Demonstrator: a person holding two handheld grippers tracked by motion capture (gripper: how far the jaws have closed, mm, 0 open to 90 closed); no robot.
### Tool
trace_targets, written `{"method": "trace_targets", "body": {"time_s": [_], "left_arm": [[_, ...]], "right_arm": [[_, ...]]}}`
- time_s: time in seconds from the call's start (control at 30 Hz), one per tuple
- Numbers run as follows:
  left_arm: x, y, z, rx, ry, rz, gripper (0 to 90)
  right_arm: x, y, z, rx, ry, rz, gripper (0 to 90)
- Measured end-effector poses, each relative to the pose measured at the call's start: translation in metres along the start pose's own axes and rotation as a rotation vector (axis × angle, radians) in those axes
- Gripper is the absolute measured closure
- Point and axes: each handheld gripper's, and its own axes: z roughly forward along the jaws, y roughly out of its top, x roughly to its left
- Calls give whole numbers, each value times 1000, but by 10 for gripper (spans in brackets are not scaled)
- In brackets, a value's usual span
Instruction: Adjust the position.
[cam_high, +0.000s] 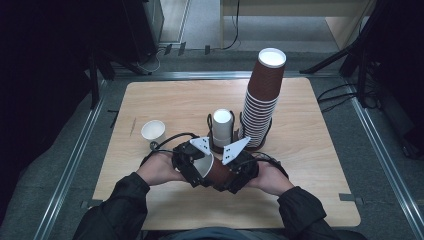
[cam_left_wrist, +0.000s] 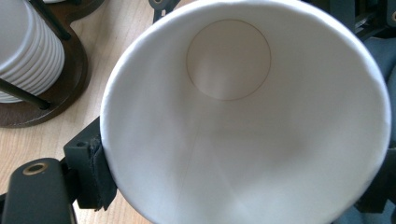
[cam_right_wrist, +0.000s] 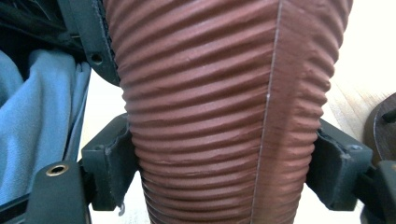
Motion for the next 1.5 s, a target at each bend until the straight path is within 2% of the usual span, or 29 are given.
{"method": "trace_targets", "body": {"time_s": [0.23, 0.33, 0.4, 0.47, 0.5, 0.6, 0.7, 0.87, 1.0, 1.1, 1.27, 1.33, 1.37, 1.4, 1.43, 1.5], "left_arm": [[0, 0, 0, 1, 11, 7, 93], [-1, -1, 0, -3, 31, 27, 81], [-2, -1, 0, -18, 40, 23, 72], [-1, -1, -1, -11, 57, 11, 45], [1, -1, 0, -5, 50, -6, 17], [3, -6, -2, -16, 48, -13, 9], [4, -9, -7, -39, 41, -26, 9], [6, -17, -15, -77, 67, -40, 12], [4, -21, -21, -124, 99, -18, 37], [4, -24, -25, -162, 94, -33, 37], [6, -27, -23, -203, 56, -81, 33], [6, -26, -23, -226, 47, -88, 23], [6, -25, -23, -239, 53, -107, 0], [6, -24, -23, -253, 41, -115, 0], [6, -24, -23, -264, 25, -116, 0], [4, -22, -22, -275, 31, -105, 0]], "right_arm": [[1, 1, 0, 6, -7, -14, 207], [2, 2, -1, 6, -37, -34, 207], [2, 2, -2, 0, -43, -42, 206], [1, 1, -3, 0, -51, -36, 204], [1, 1, -4, -2, -49, -34, 204], [-1, -1, -9, -5, -65, -24, 203], [-4, -4, -14, -18, -79, -16, 202], [-6, -5, -21, -51, -80, -3, 202], [-6, -6, -23, -56, -88, -2, 201], [-7, -6, -25, -68, -89, 4, 201], [-7, -7, -29, -87, -84, 15, 200], [-8, -7, -30, -103, -89, 7, 200], [-7, -7, -31, -103, -82, 16, 200], [-8, -7, -31, -112, -87, 8, 200], [-7, -7, -31, -112, -80, 16, 200], [-7, -7, -31, -116, -75, 18, 200]]}}
